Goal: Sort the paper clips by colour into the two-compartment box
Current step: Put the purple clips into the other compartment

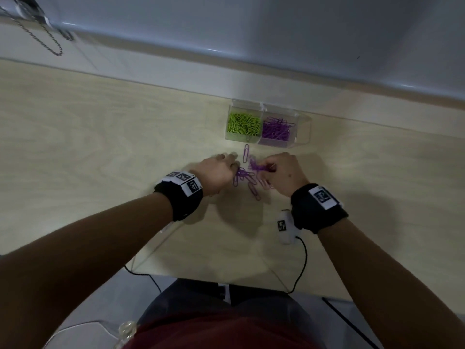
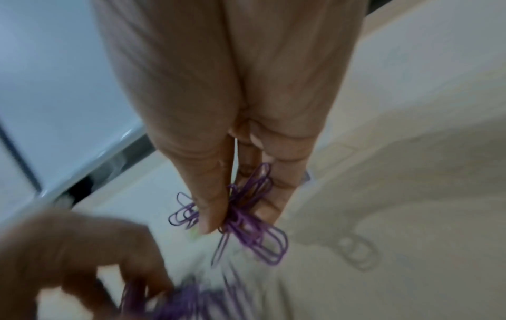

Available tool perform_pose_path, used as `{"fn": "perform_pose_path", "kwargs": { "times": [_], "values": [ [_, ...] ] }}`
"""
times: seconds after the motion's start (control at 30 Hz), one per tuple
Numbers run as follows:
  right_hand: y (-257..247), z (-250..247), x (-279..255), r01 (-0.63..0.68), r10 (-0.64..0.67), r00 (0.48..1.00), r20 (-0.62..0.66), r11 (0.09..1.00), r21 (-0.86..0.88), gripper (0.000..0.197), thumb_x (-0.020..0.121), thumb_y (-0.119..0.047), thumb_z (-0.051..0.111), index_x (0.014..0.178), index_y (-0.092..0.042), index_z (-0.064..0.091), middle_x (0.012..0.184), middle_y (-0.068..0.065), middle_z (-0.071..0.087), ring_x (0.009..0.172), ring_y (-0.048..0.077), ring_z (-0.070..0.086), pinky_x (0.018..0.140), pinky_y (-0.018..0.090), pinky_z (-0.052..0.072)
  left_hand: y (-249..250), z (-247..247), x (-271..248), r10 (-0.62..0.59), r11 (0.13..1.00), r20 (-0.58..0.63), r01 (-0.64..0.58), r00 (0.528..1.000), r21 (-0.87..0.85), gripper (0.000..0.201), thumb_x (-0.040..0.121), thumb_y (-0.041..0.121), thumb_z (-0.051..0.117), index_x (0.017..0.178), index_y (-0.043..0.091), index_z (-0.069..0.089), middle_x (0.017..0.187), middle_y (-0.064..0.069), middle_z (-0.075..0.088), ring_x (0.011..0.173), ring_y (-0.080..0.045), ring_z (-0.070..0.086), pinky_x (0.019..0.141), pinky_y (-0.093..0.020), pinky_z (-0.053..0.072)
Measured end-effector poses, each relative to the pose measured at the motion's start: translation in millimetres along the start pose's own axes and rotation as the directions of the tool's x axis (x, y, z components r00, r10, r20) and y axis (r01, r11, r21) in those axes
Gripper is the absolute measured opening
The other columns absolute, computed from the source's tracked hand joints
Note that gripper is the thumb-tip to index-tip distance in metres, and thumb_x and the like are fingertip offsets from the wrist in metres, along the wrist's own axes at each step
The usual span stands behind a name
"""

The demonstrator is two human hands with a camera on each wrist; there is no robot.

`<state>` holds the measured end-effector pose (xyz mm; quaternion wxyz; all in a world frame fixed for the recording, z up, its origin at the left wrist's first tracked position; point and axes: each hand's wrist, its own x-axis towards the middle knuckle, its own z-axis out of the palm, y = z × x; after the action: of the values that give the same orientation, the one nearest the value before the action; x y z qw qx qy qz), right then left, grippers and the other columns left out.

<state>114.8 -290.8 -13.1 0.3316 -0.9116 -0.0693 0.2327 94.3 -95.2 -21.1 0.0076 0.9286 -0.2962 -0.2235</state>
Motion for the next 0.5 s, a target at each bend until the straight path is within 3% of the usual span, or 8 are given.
{"fn": "perform_pose_path", "kwargs": {
  "times": [0.1, 0.2, 0.3, 0.4, 0.5],
  "values": [
    [-2.5, -31.7, 6.8, -0.009, 0.029, 0.996, -0.085, 0.974, 0.228, 0.012, 0.078, -0.004, 0.073, 0.090, -0.006, 0.072, 0.078, 0.008, 0.070, 0.065, 0.005, 0.061, 0.065, 0.017, 0.047, -1.9, -10.0, 6.8, 0.052, 0.997, 0.003, -0.052, 0.999, 0.061, 0.039, 0.094, 0.003, 0.040, 0.132, -0.004, 0.039, 0.141, -0.025, 0.035, 0.118, -0.040, 0.047, 0.092, -0.045, 0.044],
    [-7.3, -59.6, 22.1, 0.061, 0.027, 0.977, -0.210, 0.914, 0.401, 0.019, 0.077, 0.004, 0.071, 0.088, -0.010, 0.068, 0.076, 0.001, 0.066, 0.060, -0.008, 0.059, 0.070, 0.019, 0.050, -5.5, -17.7, 14.4, 0.037, 0.997, -0.052, -0.040, 0.998, -0.061, 0.030, 0.096, 0.014, 0.041, 0.123, 0.004, 0.050, 0.122, -0.016, 0.051, 0.104, -0.036, 0.055, 0.084, -0.043, 0.048],
    [-12.6, -74.5, 38.9, 0.141, 0.008, 0.953, -0.304, 0.874, 0.465, 0.017, 0.077, 0.004, 0.070, 0.090, -0.006, 0.068, 0.081, 0.005, 0.068, 0.070, 0.005, 0.063, 0.073, 0.021, 0.055, -6.0, -29.0, 18.6, -0.037, 0.954, -0.187, -0.021, 0.982, -0.300, 0.022, 0.094, 0.022, 0.050, 0.107, 0.010, 0.064, 0.101, -0.011, 0.061, 0.086, -0.033, 0.060, 0.074, -0.038, 0.048],
    [-7.4, -71.6, 50.7, 0.143, 0.026, 0.943, -0.333, 0.870, 0.471, 0.015, 0.076, 0.005, 0.071, 0.086, -0.006, 0.068, 0.086, 0.011, 0.070, 0.074, 0.012, 0.064, 0.076, 0.023, 0.056, 0.3, -49.6, 23.0, -0.183, 0.858, -0.386, -0.045, 0.904, -0.512, 0.014, 0.088, 0.017, 0.060, 0.092, 0.008, 0.070, 0.085, -0.009, 0.067, 0.074, -0.026, 0.061, 0.067, -0.033, 0.049],
    [5.7, -63.8, 49.2, 0.080, 0.072, 0.961, -0.266, 0.850, 0.520, 0.024, 0.073, 0.012, 0.069, 0.079, -0.011, 0.067, 0.090, 0.016, 0.070, 0.077, 0.016, 0.066, 0.079, 0.029, 0.056, 8.6, -70.8, 36.7, -0.366, 0.741, -0.425, -0.017, 0.828, -0.671, 0.014, 0.085, 0.015, 0.065, 0.090, 0.006, 0.072, 0.084, -0.010, 0.071, 0.074, -0.023, 0.063, 0.070, -0.032, 0.051]
  ]
}}
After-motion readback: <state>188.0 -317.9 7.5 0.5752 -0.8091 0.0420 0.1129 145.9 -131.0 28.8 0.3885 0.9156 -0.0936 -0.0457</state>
